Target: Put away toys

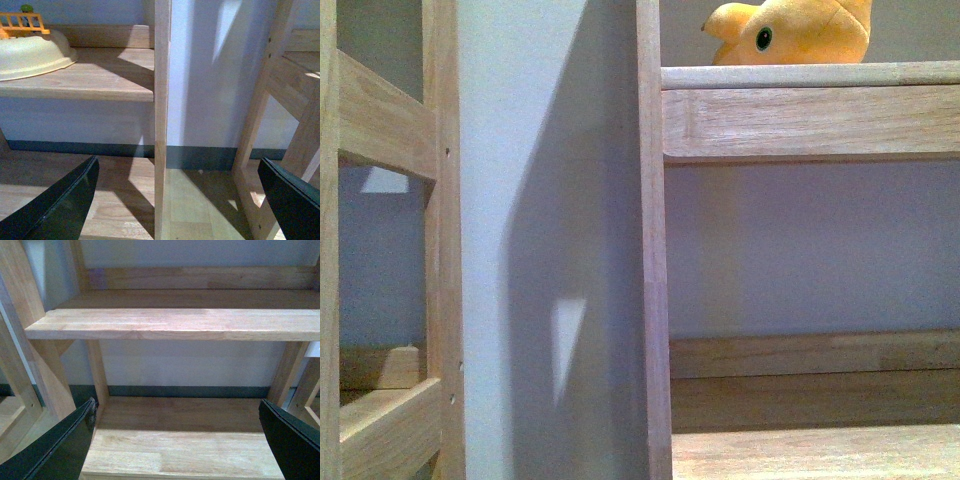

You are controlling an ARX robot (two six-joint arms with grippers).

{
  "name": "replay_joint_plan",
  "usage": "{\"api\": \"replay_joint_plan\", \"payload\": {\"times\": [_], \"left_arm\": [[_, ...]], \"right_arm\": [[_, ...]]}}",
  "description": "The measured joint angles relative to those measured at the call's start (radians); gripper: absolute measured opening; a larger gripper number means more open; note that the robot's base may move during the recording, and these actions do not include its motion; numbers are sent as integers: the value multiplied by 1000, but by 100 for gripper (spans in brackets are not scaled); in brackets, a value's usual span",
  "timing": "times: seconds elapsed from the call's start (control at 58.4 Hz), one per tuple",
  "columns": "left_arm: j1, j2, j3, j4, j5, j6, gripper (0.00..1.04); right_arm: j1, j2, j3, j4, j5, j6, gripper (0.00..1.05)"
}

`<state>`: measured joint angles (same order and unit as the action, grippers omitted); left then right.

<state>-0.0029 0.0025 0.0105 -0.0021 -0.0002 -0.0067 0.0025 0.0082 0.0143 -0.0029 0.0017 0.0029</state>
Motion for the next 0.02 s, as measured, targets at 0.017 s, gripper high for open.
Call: {"api": "replay_joint_plan", "payload": {"times": [0.017], "left_arm": [[0,0,0,0,0,0,98]], "right_arm": [[0,0,0,0,0,0,98]]}}
